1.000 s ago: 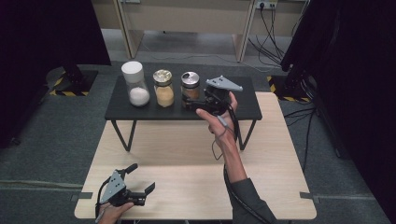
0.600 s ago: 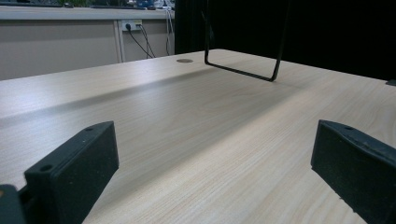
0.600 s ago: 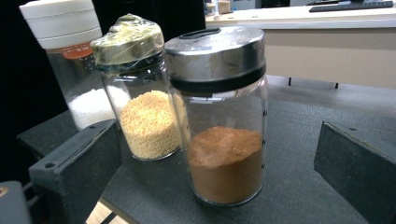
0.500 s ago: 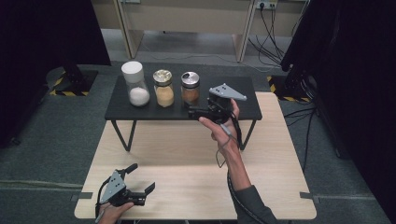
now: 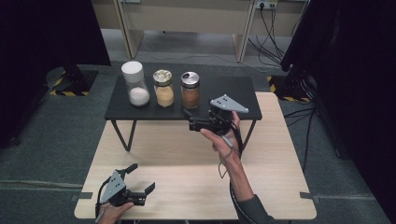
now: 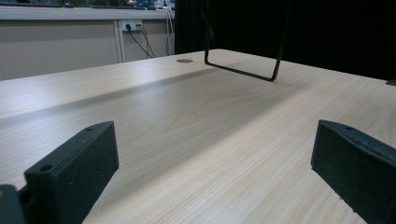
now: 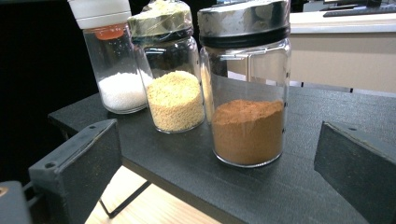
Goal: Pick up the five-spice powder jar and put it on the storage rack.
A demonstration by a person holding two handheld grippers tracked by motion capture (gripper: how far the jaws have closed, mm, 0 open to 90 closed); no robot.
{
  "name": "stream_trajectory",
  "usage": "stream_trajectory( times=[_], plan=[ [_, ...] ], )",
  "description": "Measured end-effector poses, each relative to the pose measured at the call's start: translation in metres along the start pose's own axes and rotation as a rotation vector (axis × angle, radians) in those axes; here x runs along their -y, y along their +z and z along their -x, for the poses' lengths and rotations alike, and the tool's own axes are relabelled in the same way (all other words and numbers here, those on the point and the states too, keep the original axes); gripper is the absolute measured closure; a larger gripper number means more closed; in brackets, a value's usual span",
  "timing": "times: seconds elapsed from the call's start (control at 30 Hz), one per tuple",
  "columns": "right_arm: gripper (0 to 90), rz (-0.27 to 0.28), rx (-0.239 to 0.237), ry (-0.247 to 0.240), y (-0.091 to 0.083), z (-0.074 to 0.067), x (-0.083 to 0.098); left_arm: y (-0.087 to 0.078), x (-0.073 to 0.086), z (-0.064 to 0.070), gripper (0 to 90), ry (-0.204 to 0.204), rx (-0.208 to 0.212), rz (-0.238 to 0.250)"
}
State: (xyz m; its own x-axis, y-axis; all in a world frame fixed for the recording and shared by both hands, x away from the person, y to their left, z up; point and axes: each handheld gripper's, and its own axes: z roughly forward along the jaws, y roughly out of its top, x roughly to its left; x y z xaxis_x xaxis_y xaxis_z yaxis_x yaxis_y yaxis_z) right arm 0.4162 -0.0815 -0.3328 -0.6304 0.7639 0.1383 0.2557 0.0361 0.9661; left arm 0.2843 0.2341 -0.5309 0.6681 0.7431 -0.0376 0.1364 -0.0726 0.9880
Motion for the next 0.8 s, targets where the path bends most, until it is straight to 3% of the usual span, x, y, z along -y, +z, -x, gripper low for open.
stream_trajectory(
  times=[0.8],
  plan=[
    [1.1,0.019,-0.045,-0.005,-0.023,-0.006,0.044,0.000,0.000,0.000,0.4,0.000,-0.001,0.000]
  ],
)
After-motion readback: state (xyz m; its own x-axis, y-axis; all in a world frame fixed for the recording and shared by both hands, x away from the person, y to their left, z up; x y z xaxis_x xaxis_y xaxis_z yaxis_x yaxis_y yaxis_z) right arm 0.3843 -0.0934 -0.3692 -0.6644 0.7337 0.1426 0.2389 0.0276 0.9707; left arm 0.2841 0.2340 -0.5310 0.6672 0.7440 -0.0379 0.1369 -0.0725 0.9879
